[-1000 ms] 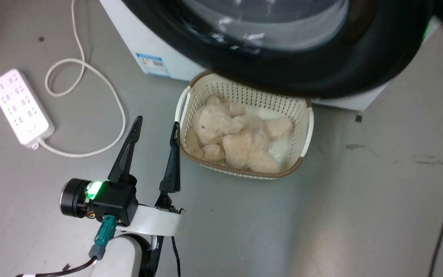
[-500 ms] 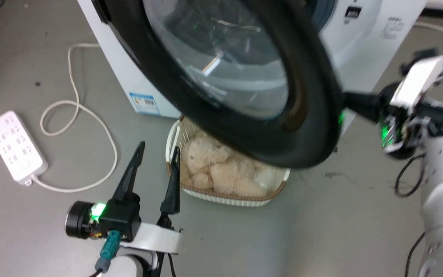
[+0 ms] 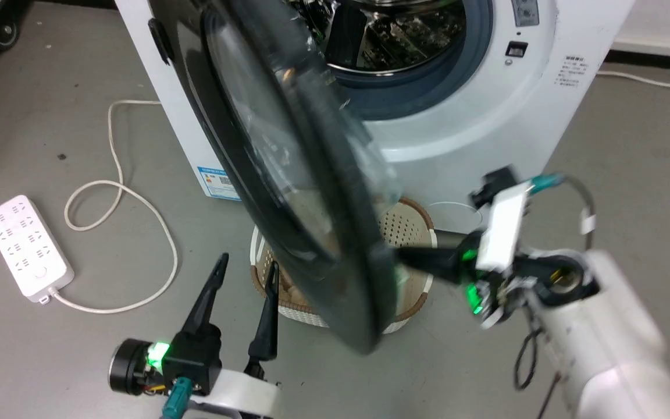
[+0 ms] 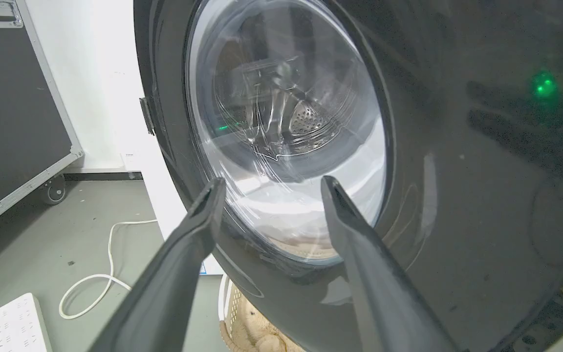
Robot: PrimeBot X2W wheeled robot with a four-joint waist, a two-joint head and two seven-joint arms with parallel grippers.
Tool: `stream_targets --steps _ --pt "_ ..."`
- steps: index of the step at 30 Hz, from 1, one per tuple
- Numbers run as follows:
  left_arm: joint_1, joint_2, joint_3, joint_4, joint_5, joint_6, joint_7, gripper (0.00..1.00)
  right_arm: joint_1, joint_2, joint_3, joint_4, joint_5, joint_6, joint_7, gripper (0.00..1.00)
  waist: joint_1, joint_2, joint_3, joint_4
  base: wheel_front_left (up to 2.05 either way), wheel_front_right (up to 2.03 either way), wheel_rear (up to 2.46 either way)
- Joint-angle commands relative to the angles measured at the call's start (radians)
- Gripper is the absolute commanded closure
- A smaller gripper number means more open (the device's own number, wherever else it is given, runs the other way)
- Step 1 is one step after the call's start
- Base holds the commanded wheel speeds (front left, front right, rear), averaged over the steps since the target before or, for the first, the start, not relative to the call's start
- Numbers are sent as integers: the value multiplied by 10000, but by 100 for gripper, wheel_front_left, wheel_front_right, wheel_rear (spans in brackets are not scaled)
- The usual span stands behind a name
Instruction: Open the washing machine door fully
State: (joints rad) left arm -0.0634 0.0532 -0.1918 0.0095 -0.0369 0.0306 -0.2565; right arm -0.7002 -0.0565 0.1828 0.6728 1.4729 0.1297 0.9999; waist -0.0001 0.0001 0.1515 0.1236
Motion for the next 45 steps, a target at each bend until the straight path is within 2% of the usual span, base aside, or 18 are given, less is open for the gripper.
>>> stream_targets --steps 1,5,9,10,11,14,18,23,24,25,29,36,40,45 --pt "204 31 -52 52 72 -41 -53 0 404 61 590 -285 320 10 -310 100 1 -1 -78 31 0 0 0" --pt "320 27 -37 78 34 1 -53 0 709 61 1306 -459 731 10 -878 100 1 -1 -213 108 0 0 0" --pt "427 35 13 77 15 23 -53 0 781 62 1474 -514 746 10 -1337 100 1 -1 -389 102 0 0 0" --pt "462 43 30 78 14 30 -53 0 808 37 1436 -583 620 10 -1569 23 1 -1 -450 85 0 0 0" --pt "501 49 46 86 11 36 -53 0 868 2 1368 -629 534 10 -1771 0 1 -1 -523 64 0 0 0" --pt "608 52 108 109 -37 42 -53 0 1087 -321 1063 -1088 37 10 -2731 0 1 -1 -761 -33 0 0 0" --pt "718 50 188 162 -124 6 -53 0 1715 -1204 922 -2466 -1744 10 -4887 0 1 -1 -1120 -214 0 0 0" --pt "868 50 332 221 -239 -40 -53 0 2920 -2538 1139 -4320 -4954 10 -8129 0 1 -1 -1590 -463 0 0 0" --pt "926 50 467 175 -338 -71 -53 0 3669 -3100 1070 -4987 -6971 10 -9799 0 1 -1 -1725 -635 0 0 0" --pt "941 55 495 171 -352 -98 -53 0 3932 -3131 884 -5114 -7526 10 -10250 0 1 -1 -1766 -683 0 0 0" --pt "984 78 686 138 -403 -120 -53 0 4947 -2750 -152 -5569 -10085 10 -11567 0 1 -1 -1826 -934 0 0 0" --pt "1022 70 833 202 -500 -259 -53 0 6724 -1148 -1525 -6903 -13522 10 -12240 0 1 -1 -1828 -1114 0 0 0" --pt "1029 55 845 329 -533 -290 -53 0 7555 -314 -2170 -7327 -14278 10 -12355 0 1 -1 -1812 -1153 0 0 0" --pt "1077 38 807 580 -542 -310 -53 0 8132 14 -2561 -7230 -14564 10 -12430 0 1 -1 -1804 -1175 0 0 0"
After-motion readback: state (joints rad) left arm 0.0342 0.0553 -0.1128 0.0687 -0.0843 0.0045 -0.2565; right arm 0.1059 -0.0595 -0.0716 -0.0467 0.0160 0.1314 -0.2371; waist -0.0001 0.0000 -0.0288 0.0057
